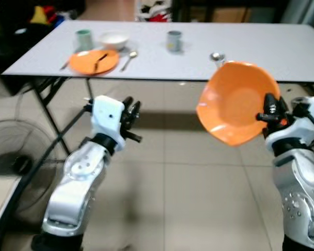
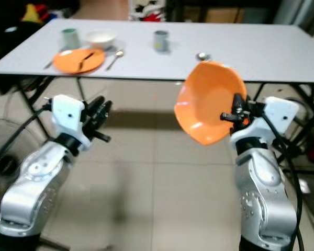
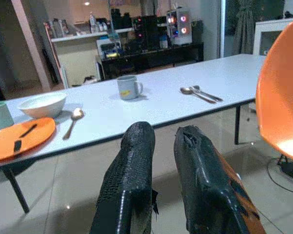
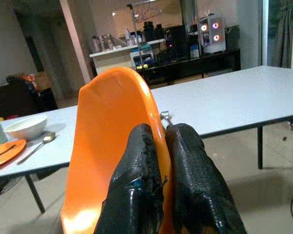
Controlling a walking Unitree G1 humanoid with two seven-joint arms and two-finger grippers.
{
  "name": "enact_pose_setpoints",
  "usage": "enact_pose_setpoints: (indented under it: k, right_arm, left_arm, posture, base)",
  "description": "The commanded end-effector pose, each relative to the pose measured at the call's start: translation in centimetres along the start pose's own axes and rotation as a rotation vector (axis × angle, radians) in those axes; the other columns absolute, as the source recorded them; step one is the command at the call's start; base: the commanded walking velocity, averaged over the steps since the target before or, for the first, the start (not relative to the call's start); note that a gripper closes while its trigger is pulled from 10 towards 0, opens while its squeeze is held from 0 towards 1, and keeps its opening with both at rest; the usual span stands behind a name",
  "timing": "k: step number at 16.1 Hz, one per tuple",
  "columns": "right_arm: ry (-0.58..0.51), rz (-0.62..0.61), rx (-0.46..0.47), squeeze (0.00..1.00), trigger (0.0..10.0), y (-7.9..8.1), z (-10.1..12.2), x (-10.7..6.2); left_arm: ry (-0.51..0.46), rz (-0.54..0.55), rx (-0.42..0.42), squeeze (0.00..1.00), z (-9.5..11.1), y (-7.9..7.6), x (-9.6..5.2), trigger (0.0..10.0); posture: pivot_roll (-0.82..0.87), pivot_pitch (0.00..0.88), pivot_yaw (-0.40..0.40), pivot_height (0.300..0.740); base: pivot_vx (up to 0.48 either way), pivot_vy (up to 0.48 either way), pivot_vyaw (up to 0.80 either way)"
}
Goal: Setting the table
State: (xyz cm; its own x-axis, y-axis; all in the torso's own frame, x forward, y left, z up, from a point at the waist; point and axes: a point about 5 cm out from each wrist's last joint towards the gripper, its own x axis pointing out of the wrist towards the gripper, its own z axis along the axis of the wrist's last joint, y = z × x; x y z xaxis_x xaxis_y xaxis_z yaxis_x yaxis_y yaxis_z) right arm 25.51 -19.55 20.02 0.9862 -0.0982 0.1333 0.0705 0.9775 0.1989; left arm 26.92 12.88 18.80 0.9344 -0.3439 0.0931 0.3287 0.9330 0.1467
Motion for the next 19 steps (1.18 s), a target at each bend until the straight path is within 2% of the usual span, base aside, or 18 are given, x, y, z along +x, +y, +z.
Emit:
enact_pose_setpoints:
  k: [1,5,13,16,19]
  right_arm:
    - [-0.036,0.062,0.024,0.0,10.0,1.43,0.67,0.18]
    - [-0.041,0.078,0.023,0.0,10.0,1.59,1.06,0.54]
    - [-0.053,0.119,0.015,0.0,10.0,2.13,1.6,0.91]
    - [-0.051,0.088,-0.056,0.0,10.0,1.83,1.55,1.03]
    - [-0.045,0.101,-0.045,0.0,10.0,1.94,1.47,1.1]
  left_arm:
    - [0.01,0.018,0.01,0.0,-0.17,0.54,-0.18,10.0]
    - [0.008,0.021,0.009,0.0,-0.18,0.51,-0.07,10.0]
    - [0.008,0.034,0.007,0.0,-0.27,0.65,-0.11,10.0]
    - [0.007,0.033,0.01,0.0,-0.22,0.75,-0.08,10.0]
    - [0.006,0.034,0.01,0.0,-0.23,0.83,-0.09,10.0]
  posture:
    - [0.1,0.0,0.017,0.74]
    - [0.1,0.0,0.015,0.74]
    - [0.1,0.0,0.011,0.74]
    - [0.11,0.0,0.012,0.74]
    - [0.11,0.0,0.012,0.74]
  base:
    - [0.337,0.0,-0.74]
    - [0.337,0.0,-0.73]
    - [0.337,0.0,0.0]
    - [0.338,0.0,0.0]
    - [0.339,0.0,0.0]
